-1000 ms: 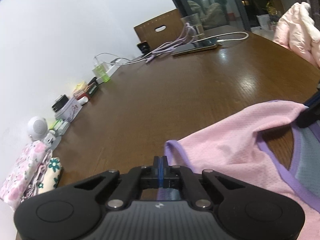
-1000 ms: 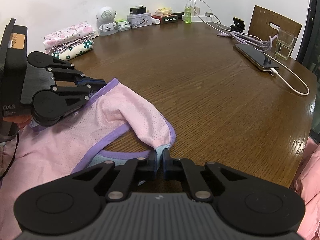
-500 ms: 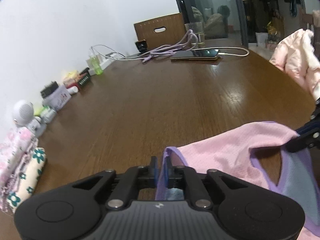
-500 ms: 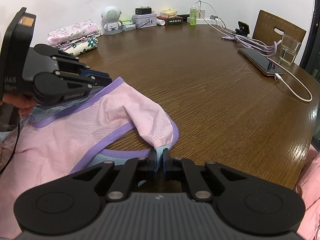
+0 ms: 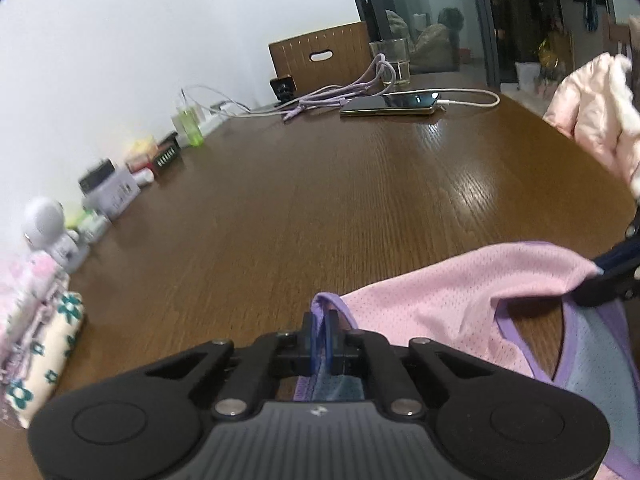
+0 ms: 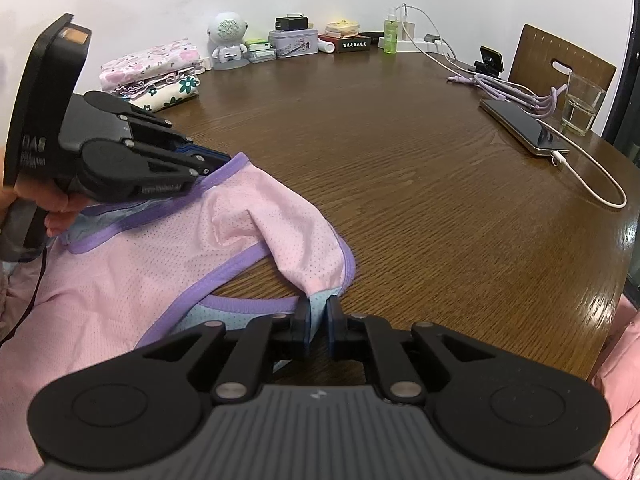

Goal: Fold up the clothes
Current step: 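Open both grippers and release the garment onto the table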

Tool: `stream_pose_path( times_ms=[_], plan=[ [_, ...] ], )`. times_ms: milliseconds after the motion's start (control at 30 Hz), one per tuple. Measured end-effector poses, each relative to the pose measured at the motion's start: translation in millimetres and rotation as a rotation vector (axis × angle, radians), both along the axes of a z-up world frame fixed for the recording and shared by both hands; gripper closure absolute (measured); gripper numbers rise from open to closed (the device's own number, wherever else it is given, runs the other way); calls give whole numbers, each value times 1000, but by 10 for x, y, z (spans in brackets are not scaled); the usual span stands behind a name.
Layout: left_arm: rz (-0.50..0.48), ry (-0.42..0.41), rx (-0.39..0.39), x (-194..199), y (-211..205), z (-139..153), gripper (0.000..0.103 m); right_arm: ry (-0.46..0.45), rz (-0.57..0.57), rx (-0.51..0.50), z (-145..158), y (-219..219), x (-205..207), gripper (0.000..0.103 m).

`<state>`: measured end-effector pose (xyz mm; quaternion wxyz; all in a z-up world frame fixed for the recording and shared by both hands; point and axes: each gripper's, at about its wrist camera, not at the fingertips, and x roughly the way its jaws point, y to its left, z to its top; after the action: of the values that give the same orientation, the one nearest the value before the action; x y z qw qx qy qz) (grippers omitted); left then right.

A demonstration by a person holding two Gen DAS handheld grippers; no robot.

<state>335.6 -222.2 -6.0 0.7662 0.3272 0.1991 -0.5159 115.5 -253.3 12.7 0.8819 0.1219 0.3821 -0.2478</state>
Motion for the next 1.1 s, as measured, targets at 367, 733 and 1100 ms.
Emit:
stream_pose_path(
  times_ms=[367, 733, 1100],
  plan=[
    [83, -143, 13, -55, 18, -76, 101, 11, 4, -26, -10, 26, 40, 96],
    [-21, -347, -19, -387, 162, -81, 84, -1, 7, -8, 3, 7, 46, 94],
    [329, -351, -195, -629, 927, 533, 11, -96, 90, 44, 61, 9, -105, 38]
  ],
)
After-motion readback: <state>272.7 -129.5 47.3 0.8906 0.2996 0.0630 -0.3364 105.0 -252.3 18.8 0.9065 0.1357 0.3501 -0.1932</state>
